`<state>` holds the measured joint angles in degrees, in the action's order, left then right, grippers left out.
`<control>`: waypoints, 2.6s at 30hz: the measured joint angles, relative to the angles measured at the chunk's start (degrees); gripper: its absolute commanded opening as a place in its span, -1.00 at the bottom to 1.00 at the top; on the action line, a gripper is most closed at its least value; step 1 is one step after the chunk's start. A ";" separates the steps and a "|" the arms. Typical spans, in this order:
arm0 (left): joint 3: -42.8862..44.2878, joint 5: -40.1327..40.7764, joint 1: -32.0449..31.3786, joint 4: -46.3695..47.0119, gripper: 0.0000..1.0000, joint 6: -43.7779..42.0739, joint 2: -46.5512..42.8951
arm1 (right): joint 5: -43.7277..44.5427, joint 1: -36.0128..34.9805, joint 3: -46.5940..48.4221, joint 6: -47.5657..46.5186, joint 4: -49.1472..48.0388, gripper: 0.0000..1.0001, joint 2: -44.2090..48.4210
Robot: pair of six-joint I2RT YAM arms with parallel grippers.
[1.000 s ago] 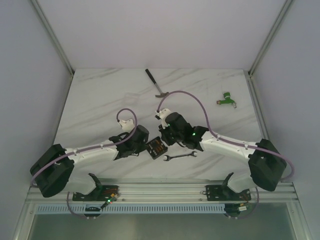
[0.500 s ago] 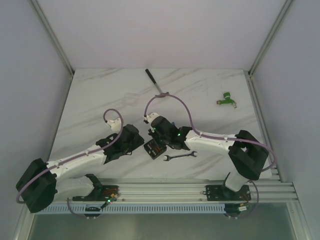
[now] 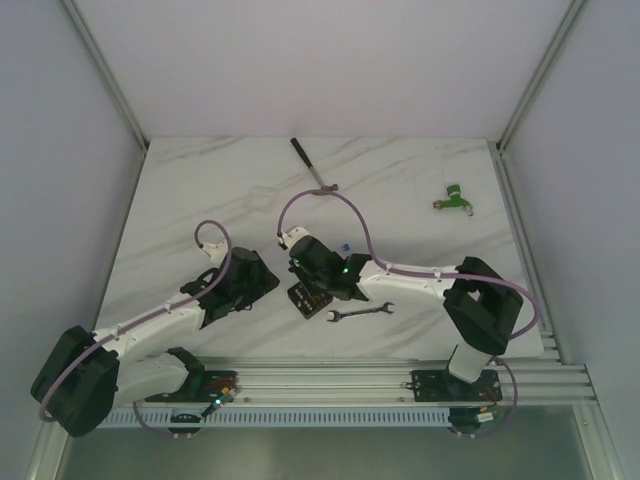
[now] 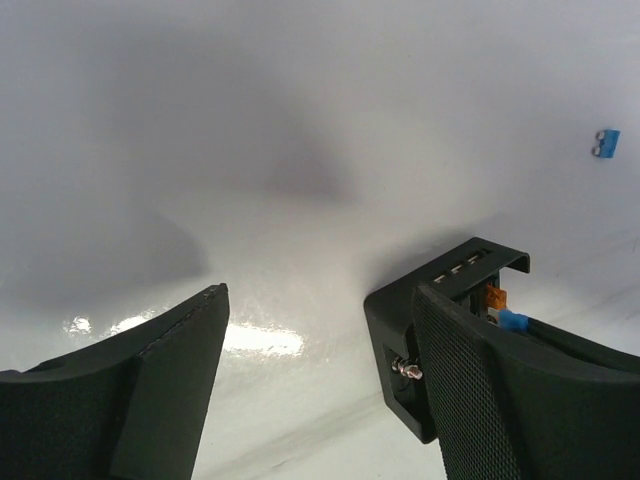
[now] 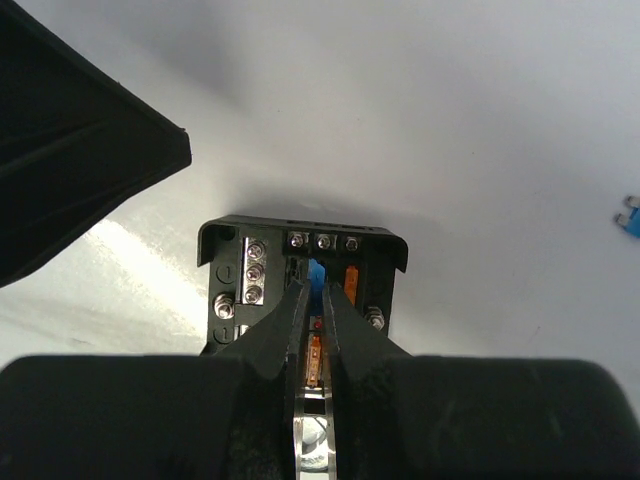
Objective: Snap on the fuse box
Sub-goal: Adjust the fuse box base at the center of the board, then install the fuse at the fuse box base.
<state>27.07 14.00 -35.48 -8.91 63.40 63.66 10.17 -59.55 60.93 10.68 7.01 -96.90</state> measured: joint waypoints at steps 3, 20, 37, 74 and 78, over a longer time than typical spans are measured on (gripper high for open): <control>-0.72 -1.49 0.72 1.09 0.75 -0.28 -0.15 | 1.25 -0.50 0.55 -0.02 1.07 -1.00 -0.63; -4.92 -4.59 4.07 3.61 1.00 -0.24 -3.32 | 5.16 -1.95 1.77 -0.04 3.50 -1.00 -3.43; -5.66 -4.61 4.57 3.72 1.00 -0.26 -4.63 | 6.60 -2.36 1.92 -0.24 3.89 -0.88 -3.69; -5.73 -4.61 4.63 3.72 1.00 -0.28 -5.66 | 5.64 -3.08 3.45 -0.63 5.57 -0.66 -4.44; -5.73 -4.61 4.63 3.72 1.00 -0.28 -5.66 | 4.87 -3.08 3.69 -0.70 5.62 -0.60 -4.44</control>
<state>21.34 9.39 -30.85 -5.19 63.11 58.00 15.05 -62.63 64.62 9.98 12.62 -101.34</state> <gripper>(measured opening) 0.998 0.177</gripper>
